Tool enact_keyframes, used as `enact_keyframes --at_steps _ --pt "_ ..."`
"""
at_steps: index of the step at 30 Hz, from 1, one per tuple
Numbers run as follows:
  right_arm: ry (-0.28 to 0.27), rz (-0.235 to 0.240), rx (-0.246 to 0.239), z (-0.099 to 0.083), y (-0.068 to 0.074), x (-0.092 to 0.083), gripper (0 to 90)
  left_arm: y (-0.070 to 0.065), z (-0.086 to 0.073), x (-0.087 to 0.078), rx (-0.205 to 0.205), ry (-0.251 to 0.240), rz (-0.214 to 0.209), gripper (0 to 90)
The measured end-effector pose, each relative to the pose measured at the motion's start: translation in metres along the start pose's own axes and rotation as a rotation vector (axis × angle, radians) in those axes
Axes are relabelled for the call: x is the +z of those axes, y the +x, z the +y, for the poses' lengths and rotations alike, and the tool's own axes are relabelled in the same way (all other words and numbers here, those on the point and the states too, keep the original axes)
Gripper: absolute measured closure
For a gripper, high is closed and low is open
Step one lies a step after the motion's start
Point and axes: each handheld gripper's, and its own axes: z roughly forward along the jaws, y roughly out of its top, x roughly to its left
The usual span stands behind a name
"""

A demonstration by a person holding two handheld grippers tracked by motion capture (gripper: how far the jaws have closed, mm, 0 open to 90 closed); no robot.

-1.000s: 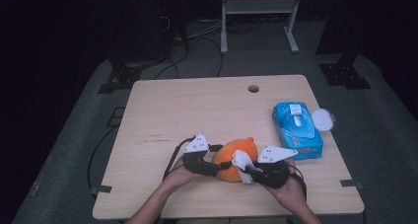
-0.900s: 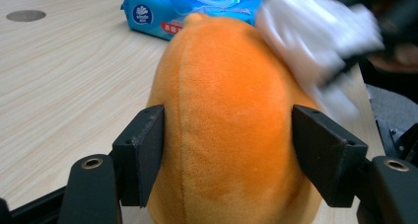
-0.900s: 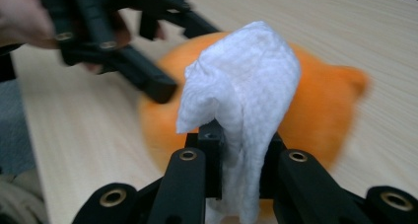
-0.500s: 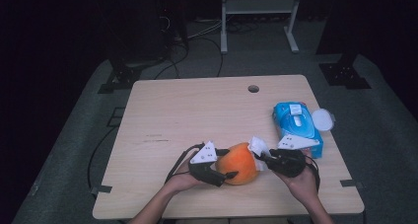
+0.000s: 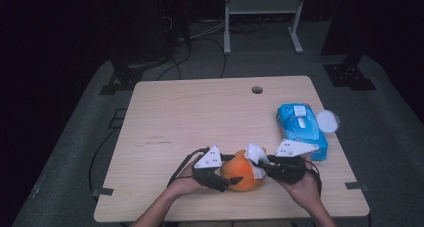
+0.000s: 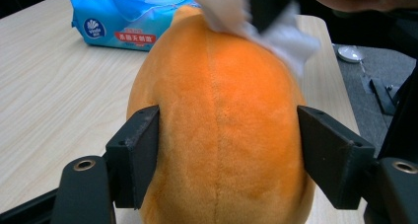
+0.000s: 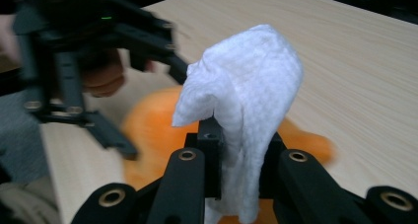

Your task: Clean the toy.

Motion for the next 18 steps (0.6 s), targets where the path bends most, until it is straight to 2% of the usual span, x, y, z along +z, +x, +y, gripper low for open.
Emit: enact_keyframes --at_steps 2,4,6,7,8,9,12,13,15,17,18 --pt "0.003 -0.033 0.037 -0.004 -0.013 -0.005 78.3 0.001 -0.001 0.000 -0.001 -0.004 -0.004 27.5" --pt "0.025 -0.071 0.083 -0.012 -0.026 -0.011 78.3 0.002 -0.001 0.000 -0.016 -0.008 0.007 21.5" --pt "0.057 -0.084 0.098 -0.018 -0.031 -0.011 78.4 0.005 -0.002 0.003 -0.096 0.009 0.047 6.7" --pt "0.060 -0.081 0.102 -0.021 -0.031 -0.010 78.4 0.007 -0.003 0.004 -0.121 0.012 0.033 4.0" --pt "0.061 -0.080 0.095 -0.021 -0.029 -0.010 78.4 0.007 -0.006 0.006 -0.115 0.008 0.012 5.2" --pt "0.057 -0.089 0.078 -0.018 -0.027 -0.011 78.5 0.005 -0.006 0.006 -0.085 0.005 0.003 9.8" --pt "-0.005 -0.081 0.041 -0.006 -0.018 -0.015 78.6 -0.002 -0.002 0.006 -0.015 0.003 -0.006 20.4" --pt "-0.018 -0.078 0.035 -0.003 -0.017 -0.015 78.6 -0.003 -0.001 0.007 -0.002 0.004 -0.006 21.3" --pt "-0.029 -0.053 0.039 -0.001 -0.016 -0.013 78.6 -0.006 0.001 0.008 0.016 0.009 -0.001 21.5" --pt "-0.003 -0.057 0.033 -0.003 -0.017 -0.009 78.6 -0.006 0.002 0.005 0.015 0.002 0.006 23.2" --pt "0.007 -0.050 0.051 -0.006 -0.020 -0.009 78.8 -0.004 0.003 0.003 0.020 -0.003 0.010 25.8"
